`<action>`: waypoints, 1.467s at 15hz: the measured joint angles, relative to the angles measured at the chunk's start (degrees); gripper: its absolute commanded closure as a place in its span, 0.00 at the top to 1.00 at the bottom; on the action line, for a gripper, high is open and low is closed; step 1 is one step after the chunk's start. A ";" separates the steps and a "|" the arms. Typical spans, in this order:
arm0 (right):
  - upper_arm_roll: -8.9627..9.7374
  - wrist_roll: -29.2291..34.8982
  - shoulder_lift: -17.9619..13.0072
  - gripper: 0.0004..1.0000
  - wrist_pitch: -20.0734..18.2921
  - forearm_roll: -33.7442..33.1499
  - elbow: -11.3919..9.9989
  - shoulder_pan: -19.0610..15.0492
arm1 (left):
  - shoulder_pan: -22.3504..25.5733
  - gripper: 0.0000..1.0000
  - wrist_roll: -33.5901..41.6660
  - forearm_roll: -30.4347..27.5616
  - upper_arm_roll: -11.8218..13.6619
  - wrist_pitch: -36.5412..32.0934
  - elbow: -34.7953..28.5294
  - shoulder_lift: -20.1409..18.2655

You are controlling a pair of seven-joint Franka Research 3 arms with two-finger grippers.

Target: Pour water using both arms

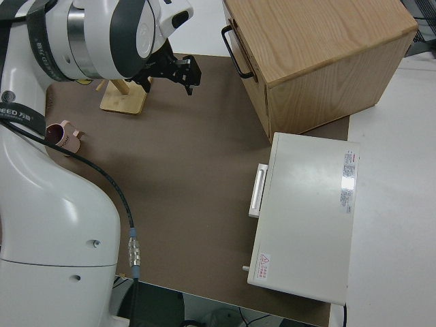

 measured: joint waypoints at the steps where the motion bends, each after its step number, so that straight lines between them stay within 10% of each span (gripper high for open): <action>1: 0.00 0.00 0.00 0.99 0.00 0.00 0.00 0.00 | 0.00 0.02 0.00 0.06 0.00 -0.11 0.08 0.06; 22: 0.00 0.00 -0.01 0.99 0.00 0.00 0.00 0.00 | -0.02 0.04 0.04 0.58 -0.32 -6.33 2.59 -0.32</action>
